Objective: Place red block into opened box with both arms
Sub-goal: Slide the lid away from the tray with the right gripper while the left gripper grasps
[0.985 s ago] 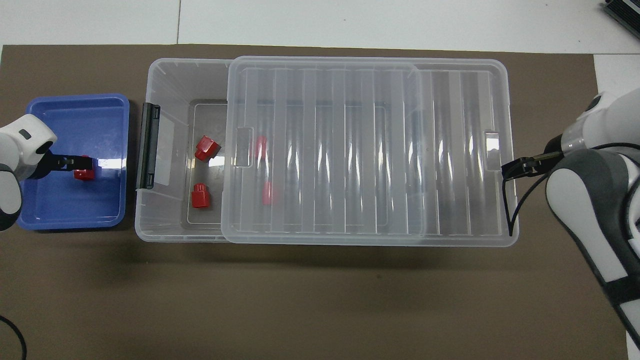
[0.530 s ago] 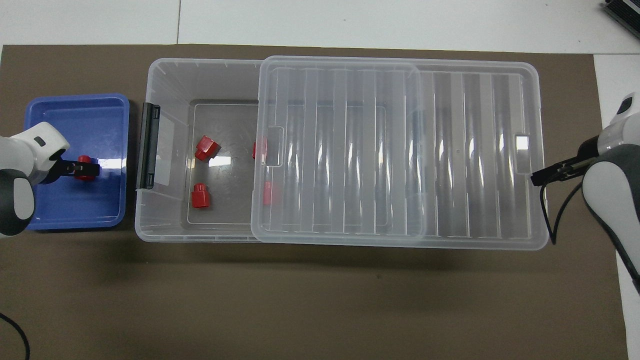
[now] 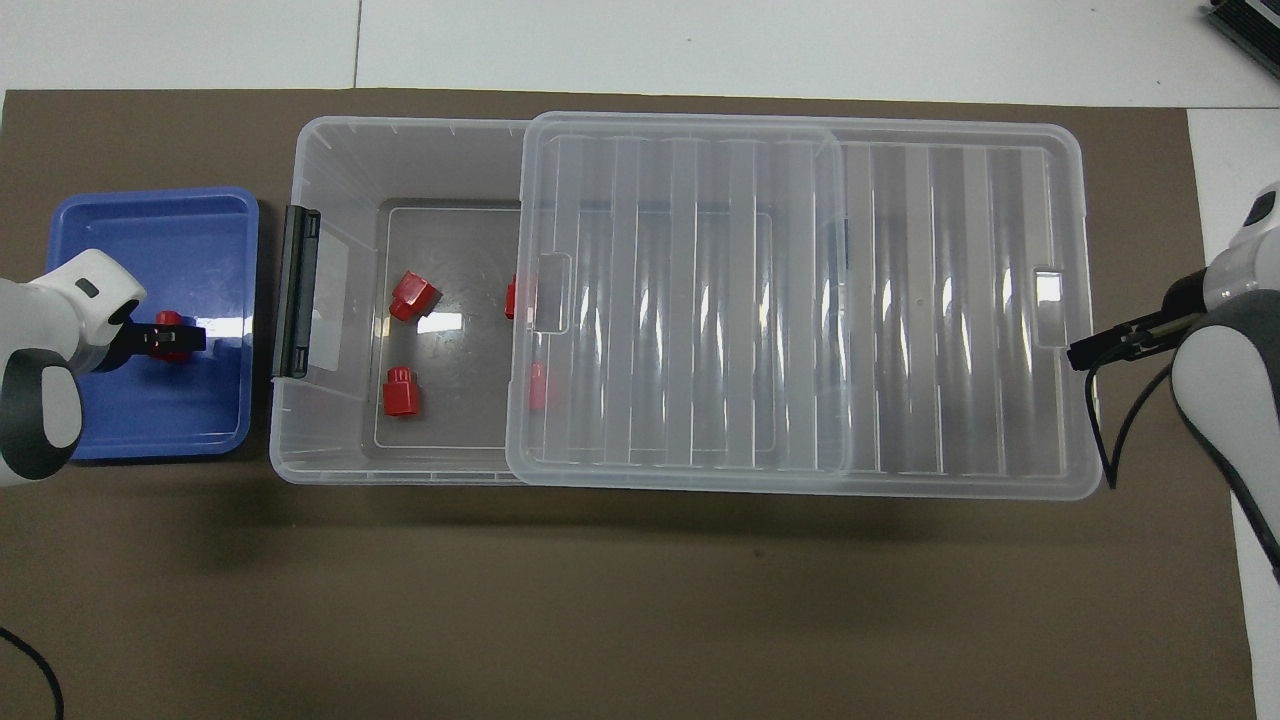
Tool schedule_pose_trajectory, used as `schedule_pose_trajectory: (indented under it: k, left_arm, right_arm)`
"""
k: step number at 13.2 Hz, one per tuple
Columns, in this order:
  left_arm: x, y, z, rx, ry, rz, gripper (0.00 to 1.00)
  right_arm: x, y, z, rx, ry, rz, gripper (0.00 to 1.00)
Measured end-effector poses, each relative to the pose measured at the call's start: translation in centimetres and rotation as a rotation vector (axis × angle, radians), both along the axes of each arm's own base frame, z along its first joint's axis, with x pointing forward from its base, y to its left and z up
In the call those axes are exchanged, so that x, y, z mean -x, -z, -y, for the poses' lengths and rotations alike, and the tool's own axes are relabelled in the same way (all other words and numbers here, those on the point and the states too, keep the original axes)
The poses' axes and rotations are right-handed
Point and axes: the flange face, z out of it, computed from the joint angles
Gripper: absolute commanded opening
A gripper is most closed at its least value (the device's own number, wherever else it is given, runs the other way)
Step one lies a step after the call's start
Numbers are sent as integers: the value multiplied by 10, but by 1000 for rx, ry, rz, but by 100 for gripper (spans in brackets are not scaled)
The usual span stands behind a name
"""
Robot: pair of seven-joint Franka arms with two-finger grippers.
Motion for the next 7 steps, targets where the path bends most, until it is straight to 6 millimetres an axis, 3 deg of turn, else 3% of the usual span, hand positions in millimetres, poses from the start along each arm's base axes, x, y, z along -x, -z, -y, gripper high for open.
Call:
schedule_pose_trajectory:
  k: [2,5,7]
  left_arm:
    - [4,7,3,4,-7,5,63]
    - [3,6,7,6,-3,8,22]
    - [2,3,10,5,2,14,6]
  right_arm:
    - [5,-20,-25,9,75,22,99]
    - [13,-49,-75,15,187,72,99]
    - [16,-71,-100,14,253,93,99]
